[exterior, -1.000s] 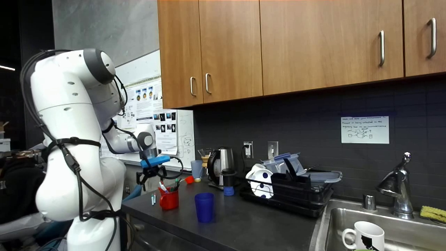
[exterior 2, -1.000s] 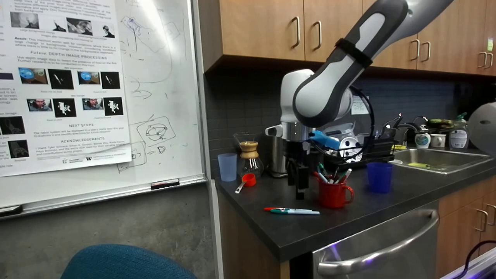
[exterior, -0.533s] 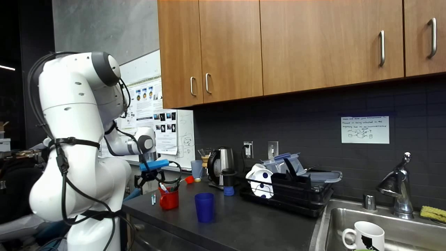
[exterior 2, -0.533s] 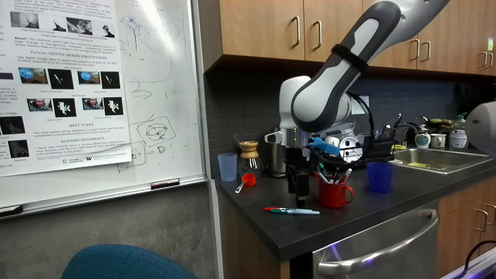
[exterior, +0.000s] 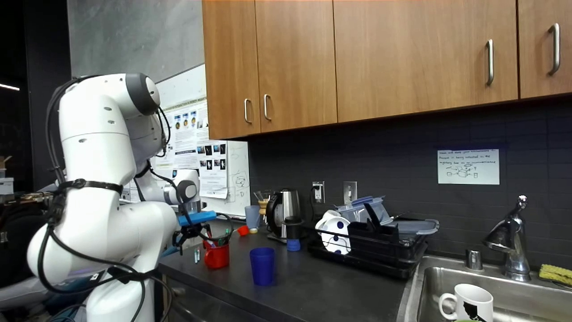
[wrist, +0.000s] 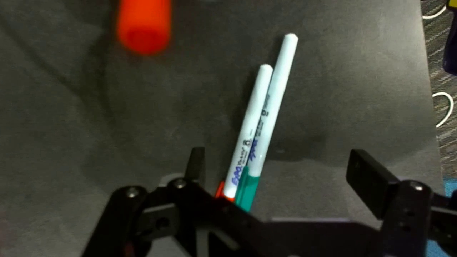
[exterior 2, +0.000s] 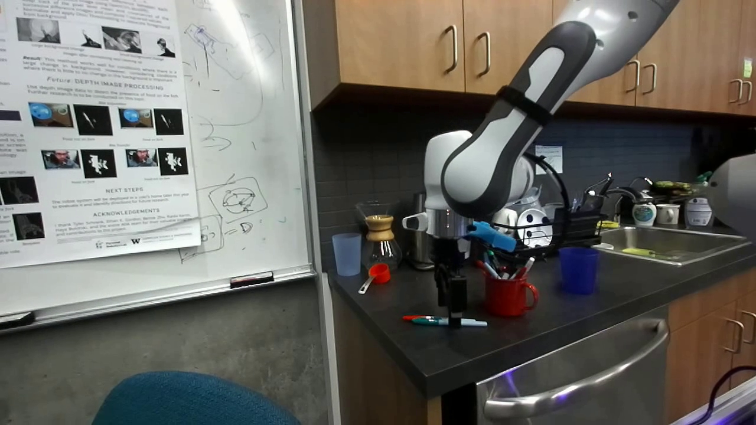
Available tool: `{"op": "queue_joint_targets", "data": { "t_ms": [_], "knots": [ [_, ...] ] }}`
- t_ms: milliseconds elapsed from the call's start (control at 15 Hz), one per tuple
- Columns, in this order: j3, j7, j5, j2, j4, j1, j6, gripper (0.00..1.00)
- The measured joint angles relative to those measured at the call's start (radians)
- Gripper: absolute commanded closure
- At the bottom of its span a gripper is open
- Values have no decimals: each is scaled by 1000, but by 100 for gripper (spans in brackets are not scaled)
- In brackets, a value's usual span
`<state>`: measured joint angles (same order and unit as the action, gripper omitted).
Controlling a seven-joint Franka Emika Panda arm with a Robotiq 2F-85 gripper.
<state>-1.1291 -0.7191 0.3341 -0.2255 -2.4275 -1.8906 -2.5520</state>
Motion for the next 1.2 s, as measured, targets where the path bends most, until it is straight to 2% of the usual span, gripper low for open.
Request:
{"op": "queue_joint_targets", "data": {
  "t_ms": [333,400,667,933,1067,1200],
  "knots": [
    [93,-20,86,-76,29,81,-35,0],
    [139,5,46,-82,37,127,-51,0],
    [425,167,-188,-37,73,424,-86,0],
    [712,301,-376,-6,89,728,-97,0],
    [831,366,-458,1,94,854,-99,0],
    [914,470,-579,6,96,948,-109,0]
  ]
}}
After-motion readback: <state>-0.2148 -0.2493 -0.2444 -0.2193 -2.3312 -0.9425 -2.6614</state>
